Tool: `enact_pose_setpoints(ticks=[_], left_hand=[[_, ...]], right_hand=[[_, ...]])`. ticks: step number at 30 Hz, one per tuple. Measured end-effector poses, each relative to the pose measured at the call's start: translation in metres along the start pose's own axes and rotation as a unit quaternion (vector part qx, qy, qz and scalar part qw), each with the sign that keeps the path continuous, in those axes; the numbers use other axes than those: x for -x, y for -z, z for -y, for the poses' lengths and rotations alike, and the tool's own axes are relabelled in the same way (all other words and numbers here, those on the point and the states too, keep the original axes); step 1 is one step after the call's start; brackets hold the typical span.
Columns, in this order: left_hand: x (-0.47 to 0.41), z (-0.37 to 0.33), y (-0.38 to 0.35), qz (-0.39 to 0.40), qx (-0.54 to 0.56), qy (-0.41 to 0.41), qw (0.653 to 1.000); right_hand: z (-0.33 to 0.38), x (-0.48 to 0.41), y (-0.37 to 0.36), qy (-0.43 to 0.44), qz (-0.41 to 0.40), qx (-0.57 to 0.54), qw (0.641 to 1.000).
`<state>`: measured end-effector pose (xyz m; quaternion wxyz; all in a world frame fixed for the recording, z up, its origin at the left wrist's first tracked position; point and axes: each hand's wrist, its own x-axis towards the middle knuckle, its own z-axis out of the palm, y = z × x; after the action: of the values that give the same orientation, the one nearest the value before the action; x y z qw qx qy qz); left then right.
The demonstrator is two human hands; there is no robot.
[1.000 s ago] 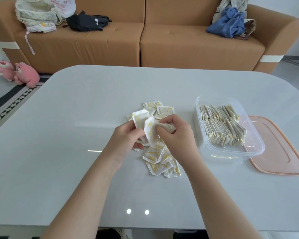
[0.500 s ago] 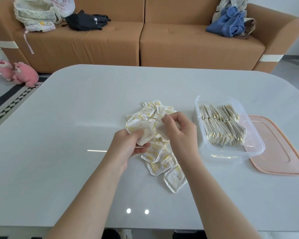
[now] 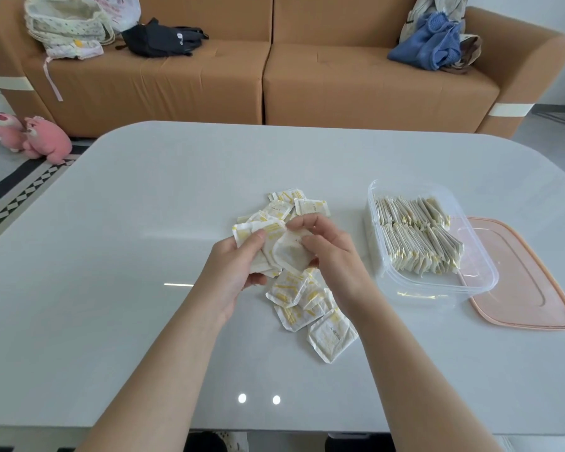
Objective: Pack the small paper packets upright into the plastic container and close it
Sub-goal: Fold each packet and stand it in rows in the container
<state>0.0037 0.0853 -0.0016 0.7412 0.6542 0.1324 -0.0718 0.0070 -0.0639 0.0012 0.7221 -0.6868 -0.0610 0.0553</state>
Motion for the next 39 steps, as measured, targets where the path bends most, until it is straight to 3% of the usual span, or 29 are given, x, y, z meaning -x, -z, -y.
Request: enact_pose_setpoints(ticks=[3,5,8,12,19,25,32,36,39], left_hand=[[-0.001,0.001,0.001,0.006,-0.011,-0.009,1.000],[-0.001,0.002,0.000,0.011,-0.032,-0.018,0.999],[0.000,0.004,0.001,0.036,-0.087,-0.032,0.995],[0.001,0.005,0.004,0.079,-0.132,-0.047,0.987],[0.000,0.006,0.000,0.123,-0.119,-0.072,0.983],[-0.004,0.011,-0.012,0.098,-0.126,-0.089,0.983],[-0.011,0.017,-0.027,0.052,-0.248,-0.155,0.955],[-0.018,0.021,-0.029,0.046,-0.271,-0.104,0.956],[-0.020,0.029,-0.025,-0.013,-0.404,-0.084,0.911]], right_hand=[[-0.006,-0.003,-0.002,0.002,-0.053,-0.007,0.999],[-0.009,-0.005,0.000,0.012,-0.083,0.054,0.995],[-0.013,-0.005,0.003,0.033,-0.088,0.180,0.979],[-0.009,-0.002,0.011,0.058,-0.079,0.232,0.968],[-0.009,-0.002,0.019,0.001,-0.123,0.122,0.985],[-0.018,0.000,0.018,-0.114,-0.024,0.093,0.989],[-0.016,0.005,0.022,-0.120,0.010,0.118,0.986],[-0.014,0.009,0.031,-0.141,-0.024,0.064,0.988],[-0.011,0.011,0.042,-0.154,-0.073,-0.003,0.985]])
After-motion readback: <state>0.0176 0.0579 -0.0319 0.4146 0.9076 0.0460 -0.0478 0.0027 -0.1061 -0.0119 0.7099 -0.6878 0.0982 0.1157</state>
